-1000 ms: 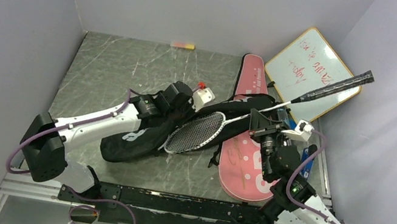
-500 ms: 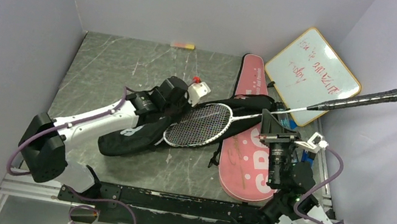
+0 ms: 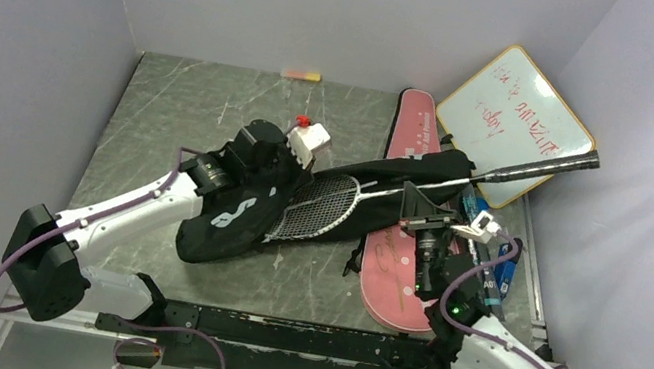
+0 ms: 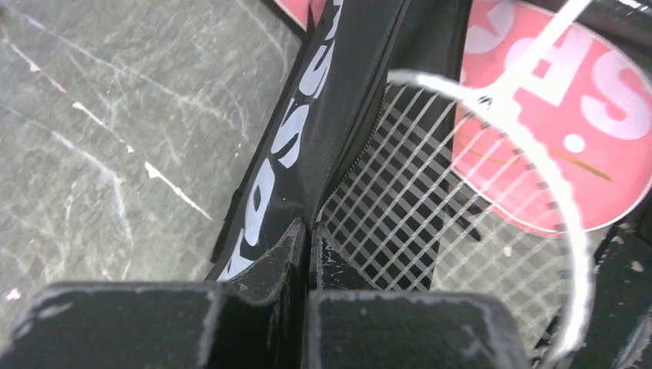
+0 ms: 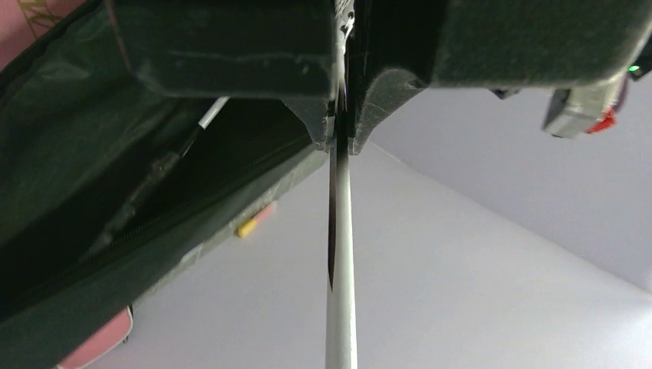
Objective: Pack up the badminton gear
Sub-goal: Place the racket in the racket bag.
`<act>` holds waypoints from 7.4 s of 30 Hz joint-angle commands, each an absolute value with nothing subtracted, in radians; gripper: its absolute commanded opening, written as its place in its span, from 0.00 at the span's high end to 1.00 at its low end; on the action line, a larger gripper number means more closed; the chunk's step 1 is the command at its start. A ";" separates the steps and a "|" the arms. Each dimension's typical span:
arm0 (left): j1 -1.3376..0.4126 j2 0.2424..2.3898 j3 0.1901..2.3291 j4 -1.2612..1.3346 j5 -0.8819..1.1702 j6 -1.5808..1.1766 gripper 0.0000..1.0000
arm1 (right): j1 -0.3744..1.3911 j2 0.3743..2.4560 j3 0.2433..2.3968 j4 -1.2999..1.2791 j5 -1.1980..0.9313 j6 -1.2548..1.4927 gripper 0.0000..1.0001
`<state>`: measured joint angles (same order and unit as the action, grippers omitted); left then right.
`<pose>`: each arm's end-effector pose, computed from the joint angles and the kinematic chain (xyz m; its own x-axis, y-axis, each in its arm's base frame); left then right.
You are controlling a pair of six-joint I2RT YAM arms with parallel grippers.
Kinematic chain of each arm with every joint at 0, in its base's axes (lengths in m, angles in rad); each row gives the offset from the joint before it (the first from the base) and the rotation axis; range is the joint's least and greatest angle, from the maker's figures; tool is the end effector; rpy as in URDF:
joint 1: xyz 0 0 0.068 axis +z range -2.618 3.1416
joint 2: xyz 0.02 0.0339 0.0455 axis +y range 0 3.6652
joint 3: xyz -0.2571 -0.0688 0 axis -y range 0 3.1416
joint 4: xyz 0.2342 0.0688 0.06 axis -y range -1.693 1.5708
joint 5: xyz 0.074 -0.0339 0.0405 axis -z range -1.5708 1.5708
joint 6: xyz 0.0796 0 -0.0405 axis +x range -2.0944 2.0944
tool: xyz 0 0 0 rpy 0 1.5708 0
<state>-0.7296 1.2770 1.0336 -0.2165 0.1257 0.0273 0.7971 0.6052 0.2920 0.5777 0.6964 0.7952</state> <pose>0.2352 -0.2237 0.2935 -0.3104 0.3139 -0.8973 0.7538 0.6564 -0.0312 0.1625 0.0932 0.2800 0.0450 0.8299 -0.5561 -0.2117 0.5519 0.8066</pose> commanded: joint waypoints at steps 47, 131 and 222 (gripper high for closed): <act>-0.526 1.231 1.030 0.007 0.422 -0.141 0.95 | 1.049 1.640 0.651 0.586 0.785 1.262 0.45; -0.525 1.290 1.061 -0.107 0.382 -0.012 0.56 | 0.355 1.199 0.525 0.442 -0.027 0.987 1.00; -0.935 1.851 1.649 -0.387 0.044 0.247 0.58 | 0.396 0.774 0.646 -0.105 0.074 0.900 1.00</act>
